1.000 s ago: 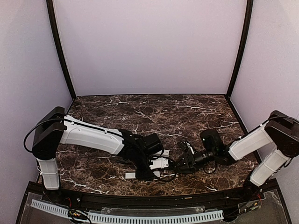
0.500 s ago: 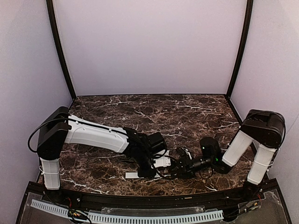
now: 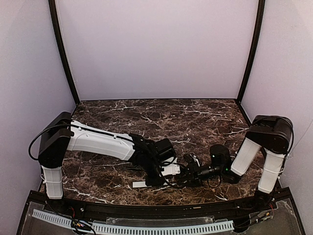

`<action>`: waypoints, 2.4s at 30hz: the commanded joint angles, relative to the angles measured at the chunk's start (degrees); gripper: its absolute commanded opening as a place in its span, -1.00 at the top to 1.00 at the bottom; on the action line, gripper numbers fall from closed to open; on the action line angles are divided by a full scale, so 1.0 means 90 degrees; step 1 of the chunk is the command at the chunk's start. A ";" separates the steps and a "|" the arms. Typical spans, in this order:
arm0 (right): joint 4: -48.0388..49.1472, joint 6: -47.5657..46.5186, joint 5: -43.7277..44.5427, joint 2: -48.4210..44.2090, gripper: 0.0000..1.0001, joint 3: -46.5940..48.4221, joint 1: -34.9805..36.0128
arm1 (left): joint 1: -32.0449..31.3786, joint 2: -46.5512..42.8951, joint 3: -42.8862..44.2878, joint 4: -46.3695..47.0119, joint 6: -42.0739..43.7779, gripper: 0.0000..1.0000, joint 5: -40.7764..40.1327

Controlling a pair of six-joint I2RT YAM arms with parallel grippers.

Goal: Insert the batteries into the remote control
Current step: Pick up the battery cover at the center of the board.

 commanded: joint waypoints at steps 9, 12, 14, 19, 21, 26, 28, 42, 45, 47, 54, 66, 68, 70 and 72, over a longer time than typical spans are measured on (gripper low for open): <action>-0.0129 0.0028 -0.0145 0.0361 0.14 0.0413 0.0063 | -0.0033 -0.0312 -0.0201 0.0188 -0.0043 0.49 0.0093; -0.0196 0.0067 -0.0175 0.0469 0.15 0.0510 0.0080 | -0.0036 -0.0363 -0.0256 0.0268 -0.0063 0.48 0.0122; -0.0368 0.0063 -0.0151 0.0481 0.15 0.0537 0.0109 | -0.0037 -0.0386 -0.0304 0.0310 -0.0086 0.48 0.0133; -0.1569 -0.0251 0.0056 0.0062 0.00 0.0649 0.0140 | -0.0031 -0.0479 -0.0411 0.0447 -0.0171 0.47 0.0178; -0.2326 -0.0530 0.0149 -0.0146 -0.02 0.0838 0.0174 | -0.0038 -0.0531 -0.0464 0.0534 -0.0181 0.47 0.0209; -0.2801 -0.0723 0.0182 -0.0167 0.02 0.1144 0.0262 | -0.0032 -0.0592 -0.0551 0.0677 -0.0193 0.47 0.0297; -0.2621 -0.0618 0.0158 -0.0042 0.05 0.1142 0.0266 | -0.0031 -0.0618 -0.0601 0.0746 -0.0201 0.47 0.0308; -0.2223 -0.0376 0.0157 0.0154 0.17 0.1060 0.0278 | -0.0036 -0.0641 -0.0822 0.0794 -0.0136 -0.02 0.0084; -0.2086 -0.0328 0.0117 0.0221 0.18 0.1055 0.0278 | -0.0031 -0.0471 -0.0733 0.0770 -0.0152 -0.03 0.0130; -0.2024 -0.0286 0.0102 0.0239 0.19 0.1038 0.0278 | -0.0034 -0.0378 -0.0664 0.0701 -0.0151 -0.03 0.0159; -0.2017 -0.0274 0.0116 0.0204 0.22 0.0980 0.0278 | -0.0031 -0.0061 -0.0487 0.0240 -0.0163 0.09 0.0294; -0.1652 -0.0106 0.0081 0.0357 0.24 0.0870 0.0278 | -0.0012 0.0288 -0.0130 -0.0217 -0.0176 0.38 0.0278; -0.1500 -0.0027 0.0054 0.0431 0.24 0.0857 0.0278 | -0.0014 0.0230 -0.0103 -0.0173 -0.0165 0.40 0.0197; -0.1346 0.0064 0.0033 0.0484 0.24 0.0812 0.0278 | -0.0012 0.0116 -0.0122 -0.0043 -0.0165 0.43 0.0127; -0.1200 0.0147 0.0042 0.0507 0.24 0.0745 0.0275 | -0.0018 -0.0028 -0.0188 0.0127 -0.0171 0.45 0.0068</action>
